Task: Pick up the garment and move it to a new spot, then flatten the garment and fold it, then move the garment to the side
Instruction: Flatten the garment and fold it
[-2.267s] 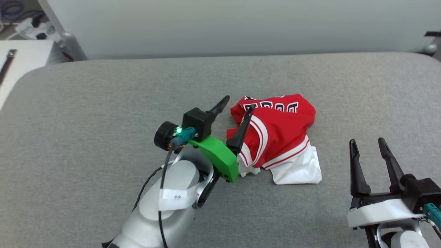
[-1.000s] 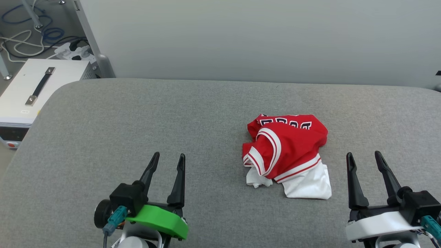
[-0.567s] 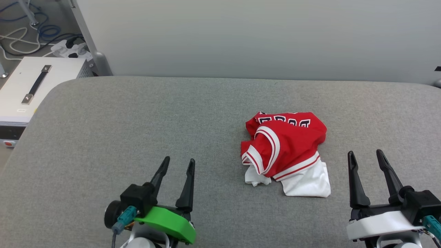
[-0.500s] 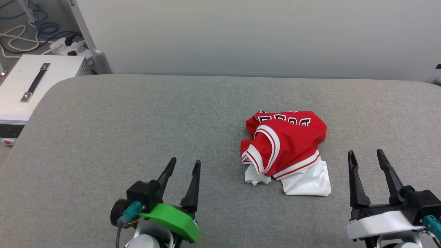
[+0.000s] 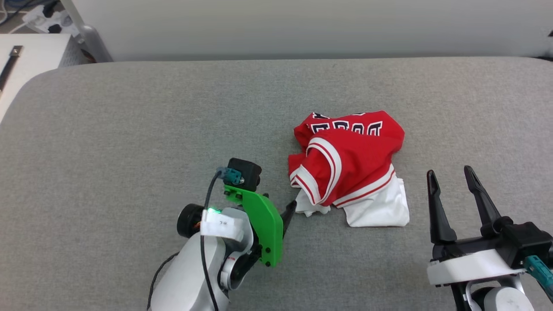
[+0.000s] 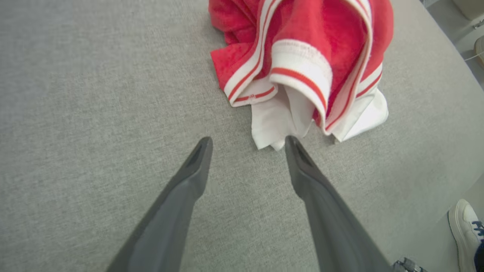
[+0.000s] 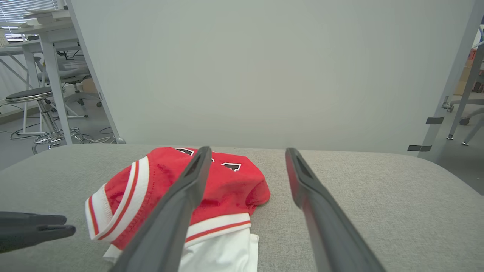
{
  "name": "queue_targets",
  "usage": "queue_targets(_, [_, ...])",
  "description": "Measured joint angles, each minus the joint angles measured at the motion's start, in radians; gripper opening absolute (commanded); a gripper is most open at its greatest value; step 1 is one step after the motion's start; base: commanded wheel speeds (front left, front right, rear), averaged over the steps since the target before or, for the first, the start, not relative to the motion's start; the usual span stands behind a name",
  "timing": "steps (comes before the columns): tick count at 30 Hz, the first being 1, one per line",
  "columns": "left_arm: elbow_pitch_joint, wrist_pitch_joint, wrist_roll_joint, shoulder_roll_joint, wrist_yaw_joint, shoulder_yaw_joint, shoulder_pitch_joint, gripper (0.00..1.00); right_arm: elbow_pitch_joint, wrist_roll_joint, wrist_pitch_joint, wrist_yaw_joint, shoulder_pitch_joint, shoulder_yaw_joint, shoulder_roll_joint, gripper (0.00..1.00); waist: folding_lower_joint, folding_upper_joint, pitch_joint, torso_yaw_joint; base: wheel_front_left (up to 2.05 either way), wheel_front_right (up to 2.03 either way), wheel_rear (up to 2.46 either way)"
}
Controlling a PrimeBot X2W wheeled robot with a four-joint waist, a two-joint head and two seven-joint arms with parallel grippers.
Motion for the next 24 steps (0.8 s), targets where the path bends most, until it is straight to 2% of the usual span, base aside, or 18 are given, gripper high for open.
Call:
queue_targets(2, [0.007, 0.054, 0.0, 0.0, 0.004, -0.015, -0.011, 1.0, -0.002, 0.0, 0.0, 0.0, -0.012, 0.005, 0.0, 1.0, 0.0, 0.0, 0.015, -0.017, 0.0, 0.0, 0.0])
queue_targets(4, [0.01, 0.061, 0.0, -0.001, 0.015, -0.018, -0.017, 1.0, -0.006, 0.0, 0.0, 0.0, -0.019, 0.008, 0.0, 1.0, 0.0, 0.0, 0.03, -0.031, 0.0, 0.0, 0.0])
queue_targets(10, [0.064, 0.025, 0.002, -0.001, 0.043, -0.017, -0.063, 1.0, -0.007, 0.0, 0.0, 0.0, -0.035, 0.013, 0.0, 1.0, 0.0, 0.0, 0.07, -0.074, 0.0, 0.0, 0.0])
queue_targets(20, [0.185, -0.001, 0.0, -0.001, 0.051, -0.055, -0.121, 1.0, -0.01, 0.0, 0.0, 0.0, -0.041, 0.018, 0.0, 1.0, 0.0, 0.0, 0.122, -0.118, 0.0, 0.0, 0.0])
queue_targets(22, [0.212, -0.006, 0.001, -0.001, 0.051, -0.063, -0.138, 0.39, -0.01, 0.0, 0.0, 0.0, -0.045, 0.018, 0.0, 1.0, 0.0, 0.0, 0.129, -0.12, 0.0, 0.0, 0.0])
queue_targets(23, [0.223, -0.013, 0.002, -0.001, 0.051, -0.066, -0.143, 0.0, -0.011, 0.0, 0.0, 0.0, -0.048, 0.018, 0.0, 1.0, 0.0, 0.0, 0.132, -0.121, 0.0, 0.0, 0.0])
queue_targets(24, [0.235, -0.02, 0.002, -0.001, 0.05, -0.068, -0.15, 0.0, -0.011, 0.0, 0.0, 0.0, -0.051, 0.017, 0.0, 1.0, 0.0, 0.0, 0.134, -0.121, 0.0, 0.0, 0.0])
